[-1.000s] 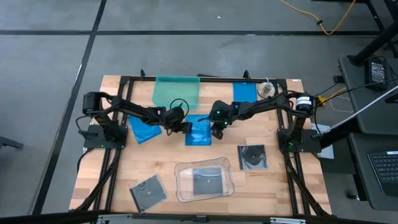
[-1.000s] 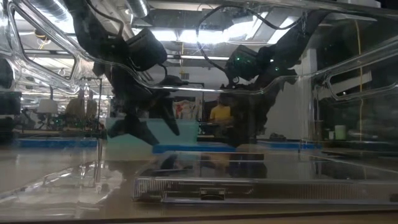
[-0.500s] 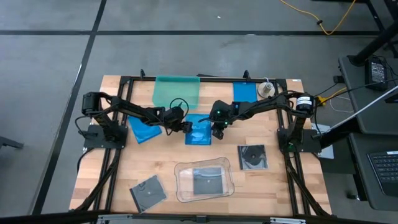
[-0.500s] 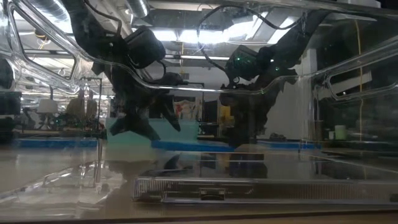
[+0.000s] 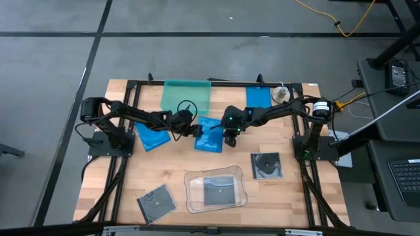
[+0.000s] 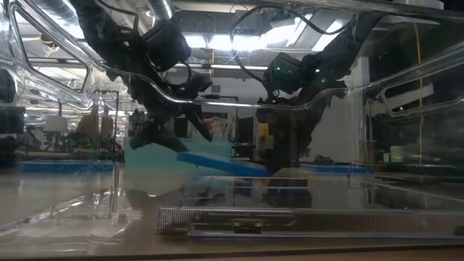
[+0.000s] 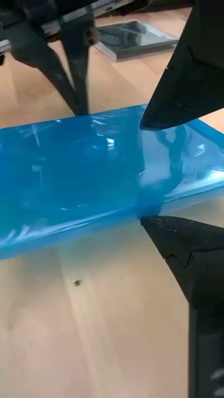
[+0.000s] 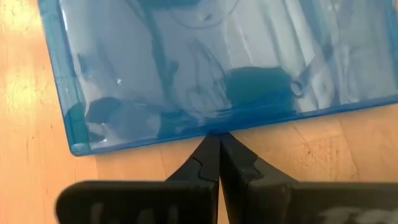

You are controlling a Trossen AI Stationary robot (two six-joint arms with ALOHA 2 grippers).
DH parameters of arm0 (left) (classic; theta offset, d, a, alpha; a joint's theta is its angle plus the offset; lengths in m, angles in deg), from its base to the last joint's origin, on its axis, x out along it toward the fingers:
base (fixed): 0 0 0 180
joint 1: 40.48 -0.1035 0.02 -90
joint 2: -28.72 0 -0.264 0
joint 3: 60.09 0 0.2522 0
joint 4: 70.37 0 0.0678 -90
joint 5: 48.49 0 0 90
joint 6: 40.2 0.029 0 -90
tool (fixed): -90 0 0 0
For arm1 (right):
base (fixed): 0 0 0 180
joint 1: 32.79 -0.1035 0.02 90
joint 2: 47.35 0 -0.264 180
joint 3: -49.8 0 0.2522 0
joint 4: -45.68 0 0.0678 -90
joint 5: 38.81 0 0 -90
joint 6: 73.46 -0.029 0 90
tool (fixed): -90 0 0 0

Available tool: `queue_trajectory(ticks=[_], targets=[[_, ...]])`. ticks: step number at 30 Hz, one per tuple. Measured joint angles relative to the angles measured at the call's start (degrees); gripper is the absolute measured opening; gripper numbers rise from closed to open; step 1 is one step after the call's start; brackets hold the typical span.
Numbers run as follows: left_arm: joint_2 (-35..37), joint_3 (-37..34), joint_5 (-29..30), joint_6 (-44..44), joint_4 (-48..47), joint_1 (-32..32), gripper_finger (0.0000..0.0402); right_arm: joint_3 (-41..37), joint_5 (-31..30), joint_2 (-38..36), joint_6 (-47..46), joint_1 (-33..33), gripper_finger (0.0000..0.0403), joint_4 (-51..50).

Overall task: Pick & place jewel cases by type
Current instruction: Put the bottom right blue CD case into the green bin

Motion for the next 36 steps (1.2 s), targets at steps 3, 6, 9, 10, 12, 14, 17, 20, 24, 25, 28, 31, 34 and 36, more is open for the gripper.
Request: queue_trajectory(ticks=[3, 6, 9, 10, 12, 14, 17, 20, 24, 25, 28, 31, 34, 36], targets=[[0.0, 1.3, -0.9, 0.1, -2.9, 0.7, 0.0224, 0.0, 0.0, 0.0, 0.2, 0.0, 0.0006, 0.0], [0.0, 3.0, -1.3, 1.4, -6.2, 1.3, 0.0224, 0.0, 0.0, 0.0, 0.3, 0.0, 0.0006, 0.0], [0.1, 4.7, -0.8, 3.3, -9.0, 1.4, 0.0224, 0.0, 0.0, 0.0, 0.6, 0.0, 0.0006, 0.0], [0.1, 5.3, -0.5, 4.0, -10.0, 1.4, 0.0224, 0.0, 0.0, 0.0, 1.0, 0.0, 0.0006, 0.0], [0.2, 6.3, 0.4, 5.5, -11.2, 1.3, 0.0224, 0.0, 0.0, 0.0, 1.5, 0.0, 0.0006, 0.0], [0.2, 6.8, 1.3, 7.1, -11.6, 1.3, 0.0224, 0.0, 0.0, 0.0, 1.5, 0.0, 0.0006, 0.0], [0.2, 6.9, 1.7, 7.4, -11.7, 1.3, 0.0224, 0.0, 0.0, 0.0, 1.5, 0.0, 0.0006, 0.0], [0.2, 7.0, 1.7, 7.2, -11.7, 1.3, 0.0224, 0.0, 0.0, 0.0, 1.5, 0.0, 0.0006, -0.1], [0.2, 7.0, 1.7, 7.7, -11.7, 1.3, 0.0224, 0.0, 0.0, 0.0, 1.5, 0.0, 0.0006, -0.1], [0.2, 7.0, 1.7, 7.9, -11.7, 1.3, 0.0224, 0.0, 0.0, 0.0, 1.5, 0.0, 0.0006, -0.1], [0.2, 7.0, 1.6, 8.1, -11.7, 1.3, 0.0224, 0.0, 0.1, 0.0, 1.5, 0.0, 0.0006, -0.1], [0.2, 7.0, 1.5, 9.3, -11.7, 1.3, 0.0224, 0.0, 0.3, 0.0, 1.5, 0.0, 0.0006, -0.1], [0.2, 6.9, 1.6, 9.5, -11.7, 1.2, 0.0224, 0.0, 0.6, 0.0, 1.7, 0.0, 0.0006, -0.2], [0.2, 7.0, 1.6, 9.6, -11.7, 1.2, 0.0224, 0.0, 0.6, 0.0, 1.7, 0.0, 0.0006, -0.2]])
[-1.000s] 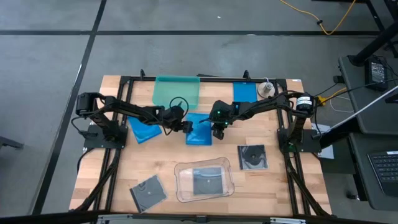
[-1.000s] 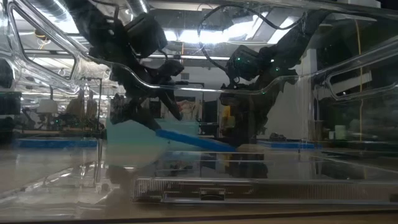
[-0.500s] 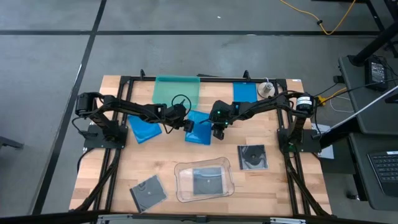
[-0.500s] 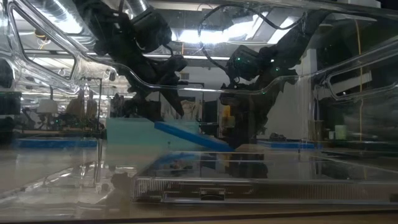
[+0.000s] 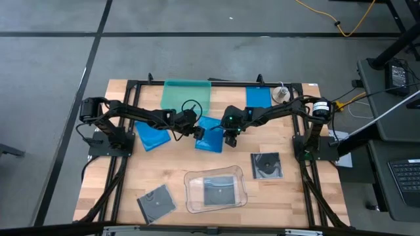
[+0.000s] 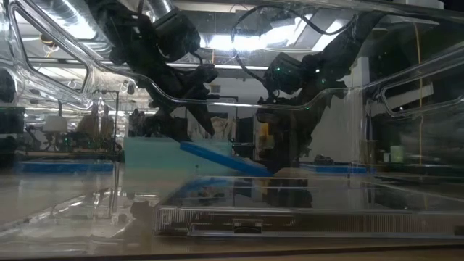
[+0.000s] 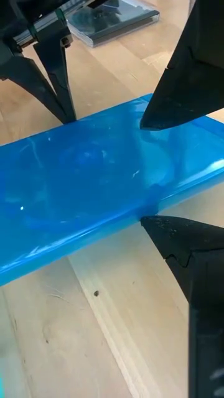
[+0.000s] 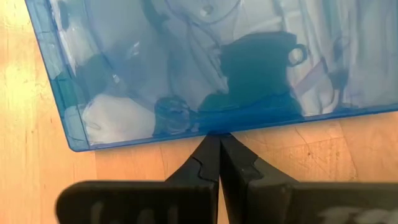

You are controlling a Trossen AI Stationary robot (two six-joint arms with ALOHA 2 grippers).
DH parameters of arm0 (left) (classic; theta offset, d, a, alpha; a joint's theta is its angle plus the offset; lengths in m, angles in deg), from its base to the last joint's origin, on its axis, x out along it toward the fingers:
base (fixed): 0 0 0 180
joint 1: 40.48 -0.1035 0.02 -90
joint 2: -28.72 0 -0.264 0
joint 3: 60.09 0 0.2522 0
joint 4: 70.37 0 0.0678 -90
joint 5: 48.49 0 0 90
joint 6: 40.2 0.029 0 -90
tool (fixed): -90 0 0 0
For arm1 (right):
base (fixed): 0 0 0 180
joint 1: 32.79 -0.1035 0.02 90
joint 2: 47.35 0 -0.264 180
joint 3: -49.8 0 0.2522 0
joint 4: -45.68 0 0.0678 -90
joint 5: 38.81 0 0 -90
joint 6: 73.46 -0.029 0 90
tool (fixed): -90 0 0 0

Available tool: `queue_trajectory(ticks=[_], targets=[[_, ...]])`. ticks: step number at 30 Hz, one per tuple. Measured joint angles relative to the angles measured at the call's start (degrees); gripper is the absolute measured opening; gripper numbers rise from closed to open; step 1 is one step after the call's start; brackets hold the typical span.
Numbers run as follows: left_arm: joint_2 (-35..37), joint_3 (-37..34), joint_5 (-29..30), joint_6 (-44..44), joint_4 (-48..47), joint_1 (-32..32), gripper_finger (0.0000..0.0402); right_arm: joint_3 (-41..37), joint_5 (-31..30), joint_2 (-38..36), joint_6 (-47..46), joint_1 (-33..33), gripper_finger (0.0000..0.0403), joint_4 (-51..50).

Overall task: Pick & place jewel cases by type
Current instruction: Put the bottom right blue CD case into the green bin

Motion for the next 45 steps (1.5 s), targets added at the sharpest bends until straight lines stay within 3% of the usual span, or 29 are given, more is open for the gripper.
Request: queue_trajectory(ticks=[6, 7, 8, 12, 25, 30, 36, 43, 45], targets=[[0.0, 4.6, 1.2, 4.1, -5.3, 0.0, 0.0224, 0.0, 0.2, 0.0, 1.3, 0.0, 0.0006, -0.4], [0.0, 5.7, 1.3, 5.5, -3.4, -0.1, 0.0223, 0.0, 0.2, 0.0, 1.3, 0.0, 0.0006, -0.3], [-0.5, 6.4, -0.4, 6.9, 8.5, 0.0, 0.0223, 0.1, 0.2, 0.1, 1.4, 0.0, 0.0006, -0.4], [-0.4, 9.0, -2.7, 8.3, 13.9, 0.2, 0.0223, -0.3, 0.3, 0.1, 1.5, 0.0, 0.0007, -0.3], [-2.2, 8.3, -0.5, 5.9, 12.5, -0.1, 0.0223, -0.4, 0.6, 0.1, 1.3, -0.4, 0.0007, -0.7], [-2.1, 8.3, -1.6, 3.8, 6.9, 0.4, 0.0215, -0.4, 0.6, 0.1, 1.4, -0.4, 0.0007, -0.7], [-1.9, 8.6, 0.3, 2.6, -5.3, 2.2, 0.0155, -0.4, 0.5, 0.1, 1.7, -0.5, 0.0007, -0.6], [-1.9, 8.7, 2.5, 5.1, -7.4, 3.5, 0.0029, -0.3, 0.6, 0.2, 1.6, -0.5, 0.0007, -0.1], [-2.0, 8.1, 3.4, 5.8, -7.0, 3.5, 0.0011, -0.3, 0.7, 0.2, 1.4, -0.5, 0.0007, -0.1]])
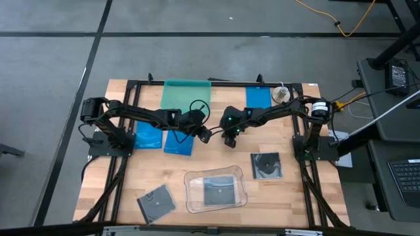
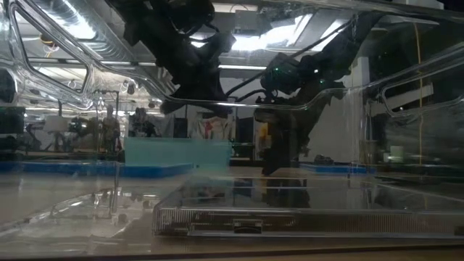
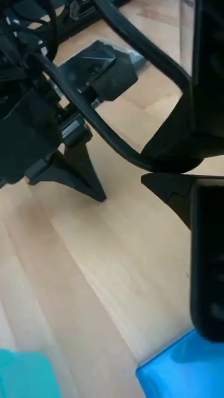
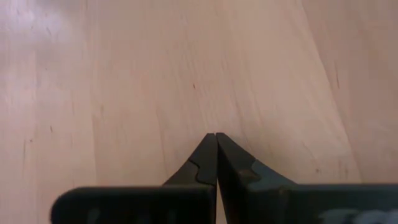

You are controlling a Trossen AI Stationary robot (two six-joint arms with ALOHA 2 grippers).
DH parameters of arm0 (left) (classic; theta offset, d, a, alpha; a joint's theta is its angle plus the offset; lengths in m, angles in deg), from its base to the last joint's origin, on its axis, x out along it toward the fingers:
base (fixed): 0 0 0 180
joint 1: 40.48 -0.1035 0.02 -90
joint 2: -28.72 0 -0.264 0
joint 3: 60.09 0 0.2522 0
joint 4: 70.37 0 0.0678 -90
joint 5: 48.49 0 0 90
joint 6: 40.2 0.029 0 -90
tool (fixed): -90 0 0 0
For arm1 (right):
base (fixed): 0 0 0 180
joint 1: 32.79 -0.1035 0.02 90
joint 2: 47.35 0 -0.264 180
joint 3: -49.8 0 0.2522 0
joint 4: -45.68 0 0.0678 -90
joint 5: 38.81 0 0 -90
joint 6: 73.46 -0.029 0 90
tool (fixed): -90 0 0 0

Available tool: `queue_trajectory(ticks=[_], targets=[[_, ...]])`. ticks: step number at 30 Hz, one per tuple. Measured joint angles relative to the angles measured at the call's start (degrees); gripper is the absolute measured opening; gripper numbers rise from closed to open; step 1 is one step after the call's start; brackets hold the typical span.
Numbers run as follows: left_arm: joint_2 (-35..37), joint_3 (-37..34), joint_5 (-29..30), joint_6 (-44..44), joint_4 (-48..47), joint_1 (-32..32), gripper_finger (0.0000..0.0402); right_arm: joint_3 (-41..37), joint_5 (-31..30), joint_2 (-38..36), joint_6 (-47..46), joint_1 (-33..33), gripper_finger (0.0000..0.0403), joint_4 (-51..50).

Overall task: Pick & place jewel cases by type
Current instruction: Put the bottom right blue CD case into the green bin

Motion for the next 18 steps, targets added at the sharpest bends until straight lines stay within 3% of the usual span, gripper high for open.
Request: queue_trajectory(ticks=[9, 18], targets=[[-0.2, -4.5, -1.5, 0.2, 8.5, -0.9, 0.0008, 0.0, 0.4, 0.0, -1.9, 0.0, 0.0007, 0.1], [3.8, -3.3, -4.4, -0.1, 6.0, -0.2, 0.0007, 0.0, 1.2, 0.0, -0.6, 0.2, 0.0007, 0.1]])
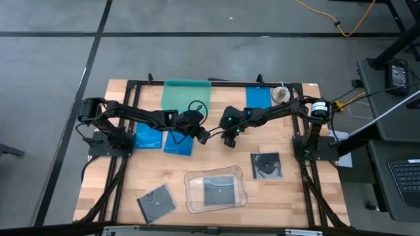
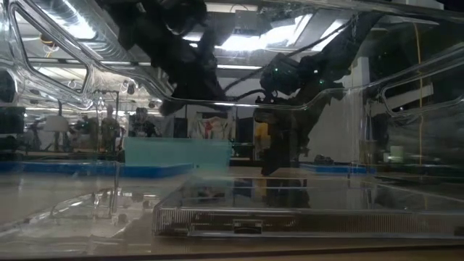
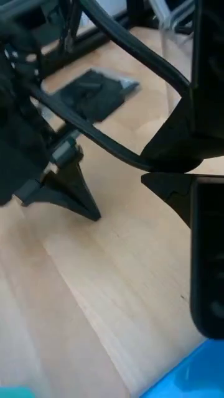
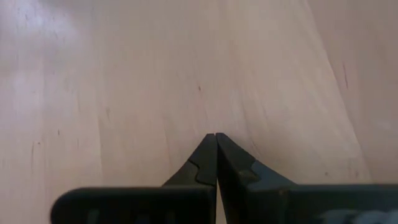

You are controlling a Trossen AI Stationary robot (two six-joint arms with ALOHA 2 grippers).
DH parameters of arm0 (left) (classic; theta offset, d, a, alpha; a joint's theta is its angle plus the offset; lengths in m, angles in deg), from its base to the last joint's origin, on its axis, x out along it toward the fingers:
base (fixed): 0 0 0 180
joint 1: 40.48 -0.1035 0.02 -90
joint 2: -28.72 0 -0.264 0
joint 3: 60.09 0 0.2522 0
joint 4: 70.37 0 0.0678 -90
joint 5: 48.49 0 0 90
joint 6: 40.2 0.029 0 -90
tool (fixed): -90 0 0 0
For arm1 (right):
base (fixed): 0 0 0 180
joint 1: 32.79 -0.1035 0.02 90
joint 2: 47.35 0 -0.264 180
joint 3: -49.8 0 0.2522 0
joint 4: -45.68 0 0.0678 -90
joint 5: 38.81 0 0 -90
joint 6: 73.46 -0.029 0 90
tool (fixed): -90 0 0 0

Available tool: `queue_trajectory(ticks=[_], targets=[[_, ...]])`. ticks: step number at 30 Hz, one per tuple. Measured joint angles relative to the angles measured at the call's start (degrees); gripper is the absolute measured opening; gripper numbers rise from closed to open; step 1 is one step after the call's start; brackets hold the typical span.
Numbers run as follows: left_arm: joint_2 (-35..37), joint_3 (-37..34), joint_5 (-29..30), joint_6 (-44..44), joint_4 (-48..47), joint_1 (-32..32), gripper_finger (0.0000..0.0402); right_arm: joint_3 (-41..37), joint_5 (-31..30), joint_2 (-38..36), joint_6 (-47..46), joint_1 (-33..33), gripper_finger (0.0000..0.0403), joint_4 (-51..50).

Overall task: Pick & place jewel cases by type
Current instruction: Put the bottom right blue CD case into the green bin

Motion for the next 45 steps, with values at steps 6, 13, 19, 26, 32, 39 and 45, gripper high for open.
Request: queue_trajectory(ticks=[6, 13, 19, 26, 32, 39, 45], targets=[[7.5, 1.8, -0.8, 4.0, -2.1, -3.1, 0.0024, 0.0, 0.9, 0.0, 1.7, 1.1, 0.0007, 0.1], [15.3, 2.0, -1.5, 6.5, 0.7, -5.3, 0.0100, -0.2, 1.1, 0.0, 1.9, 1.2, 0.0007, 0.7], [19.7, 2.3, 0.1, 5.5, -14.6, -6.0, 0.0173, -0.2, 0.8, 0.0, 1.9, 1.1, 0.0007, 0.5], [20.0, -1.7, 9.0, 3.4, -42.8, -5.5, 0.0159, -0.2, 0.6, 0.0, 2.0, 1.1, 0.0007, 0.8], [19.7, -12.1, 5.0, -1.8, -33.6, -5.5, 0.0069, -0.3, 0.6, 0.0, 2.0, 1.1, 0.0007, 0.9], [18.7, -20.0, 1.2, -5.0, -20.9, -5.5, 0.0006, -0.2, 0.5, 0.0, 1.9, 1.1, 0.0007, 0.7], [13.0, -20.8, -1.2, -4.5, -12.5, -4.2, 0.0001, -0.2, 0.5, 0.0, 1.0, 1.1, 0.0007, 0.7]])
